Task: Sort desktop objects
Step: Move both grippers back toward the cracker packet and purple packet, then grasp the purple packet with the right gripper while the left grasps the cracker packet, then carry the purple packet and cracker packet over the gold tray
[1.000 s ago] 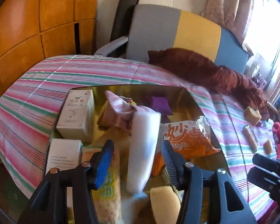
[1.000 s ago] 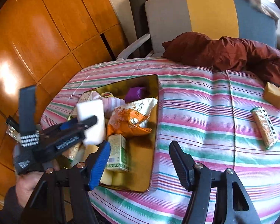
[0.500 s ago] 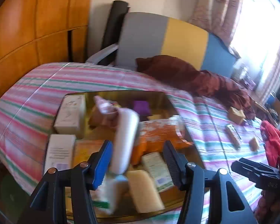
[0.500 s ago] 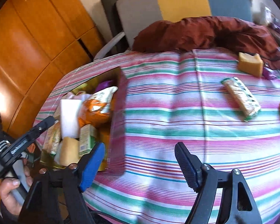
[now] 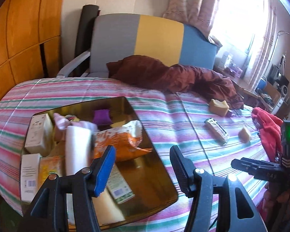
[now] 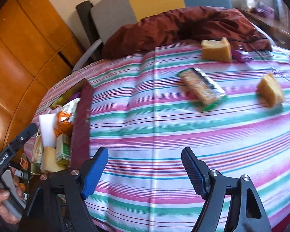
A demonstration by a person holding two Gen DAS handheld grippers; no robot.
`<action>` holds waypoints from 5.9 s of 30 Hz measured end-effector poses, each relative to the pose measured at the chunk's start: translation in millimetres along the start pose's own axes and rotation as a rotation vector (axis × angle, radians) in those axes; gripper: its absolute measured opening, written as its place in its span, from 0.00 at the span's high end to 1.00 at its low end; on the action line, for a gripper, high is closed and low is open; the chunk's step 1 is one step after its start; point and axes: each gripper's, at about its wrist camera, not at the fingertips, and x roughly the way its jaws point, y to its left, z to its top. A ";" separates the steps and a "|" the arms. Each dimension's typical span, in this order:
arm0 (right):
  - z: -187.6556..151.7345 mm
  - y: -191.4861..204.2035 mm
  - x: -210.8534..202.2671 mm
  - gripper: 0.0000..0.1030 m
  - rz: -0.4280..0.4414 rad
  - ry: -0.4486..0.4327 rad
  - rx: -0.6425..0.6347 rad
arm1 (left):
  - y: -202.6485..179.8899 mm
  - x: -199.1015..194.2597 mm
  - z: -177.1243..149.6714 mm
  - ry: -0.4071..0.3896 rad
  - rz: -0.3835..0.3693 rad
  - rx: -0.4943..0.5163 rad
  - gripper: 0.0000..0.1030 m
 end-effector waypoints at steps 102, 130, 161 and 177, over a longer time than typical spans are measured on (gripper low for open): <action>104.0 -123.7 64.1 0.59 -0.102 0.058 -0.272 | -201.9 186.7 -2.7 0.309 -0.076 0.323 0.53; 36.2 -39.3 61.1 0.59 -0.011 0.112 -0.171 | -122.1 50.4 11.2 0.042 -0.040 0.217 0.53; 43.9 134.0 49.3 0.59 0.246 0.026 -0.262 | 38.4 2.5 -28.6 0.019 0.121 -0.111 0.53; 96.5 211.9 99.1 0.43 0.359 0.072 -0.257 | 50.6 34.9 -31.4 0.072 0.114 -0.126 0.53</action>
